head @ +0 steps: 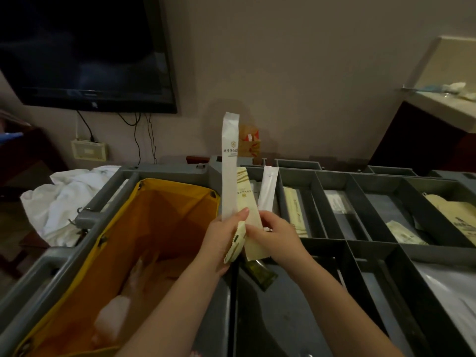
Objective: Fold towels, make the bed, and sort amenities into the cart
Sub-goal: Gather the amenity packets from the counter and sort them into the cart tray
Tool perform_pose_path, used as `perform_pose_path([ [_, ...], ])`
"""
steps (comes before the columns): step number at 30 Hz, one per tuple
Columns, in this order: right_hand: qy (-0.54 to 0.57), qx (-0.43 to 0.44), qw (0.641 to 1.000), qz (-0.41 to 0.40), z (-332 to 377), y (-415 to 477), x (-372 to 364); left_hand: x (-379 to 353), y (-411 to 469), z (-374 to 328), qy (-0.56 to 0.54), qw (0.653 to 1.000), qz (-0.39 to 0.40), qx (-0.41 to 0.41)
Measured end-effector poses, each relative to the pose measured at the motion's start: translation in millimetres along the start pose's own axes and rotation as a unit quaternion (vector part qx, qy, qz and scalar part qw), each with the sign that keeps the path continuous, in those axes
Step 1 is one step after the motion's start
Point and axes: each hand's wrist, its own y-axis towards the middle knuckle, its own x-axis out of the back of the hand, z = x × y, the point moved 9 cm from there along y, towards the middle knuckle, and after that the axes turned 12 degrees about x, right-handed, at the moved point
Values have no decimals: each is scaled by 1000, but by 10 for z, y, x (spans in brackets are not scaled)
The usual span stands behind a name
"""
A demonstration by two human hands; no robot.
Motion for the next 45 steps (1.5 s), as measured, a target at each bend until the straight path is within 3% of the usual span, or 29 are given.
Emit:
perform_pose_path([
  [7, 79, -19, 996, -35, -64, -43, 104, -26, -12, 6, -3, 999, 35, -3],
  [12, 172, -58, 983, -28, -117, -52, 189, -67, 6, 4, 33, 999, 15, -16],
  [15, 167, -74, 978, -101, -230, -11, 480, -105, -7, -1, 45, 998, 29, -25],
  [18, 87, -100, 977, -169, -419, 23, 871, -82, 2, 9, 32, 999, 30, -27],
  [22, -84, -73, 980, -163, -466, 76, 1067, -125, 3, 13, 32, 999, 33, -29],
  [24, -288, -25, 948, -132, -328, 65, 1021, -123, -11, 15, 31, 999, 29, -30],
  [26, -360, 10, 923, -133, -215, 0, 938, -111, 6, 28, 36, 998, 33, -32],
  [29, -277, 86, 946, -141, -34, -86, 745, -131, 7, 52, 34, 998, 35, -26],
  [32, -167, 151, 972, -73, 226, -128, 288, -100, 11, 78, 15, 999, 30, -2],
  [37, -127, 186, 972, -65, 402, -206, 40, -71, 56, 76, -44, 997, 62, 8],
  [40, -139, 202, 967, -60, 455, -212, 10, 5, 117, 62, -24, 1000, 2, -14],
  [44, -59, 175, 978, -95, 407, -197, 60, -156, 71, 140, -37, 999, 27, -26],
  [45, -37, 160, 980, -110, 373, -192, 91, -172, 5, 109, 6, 998, 17, -55],
])
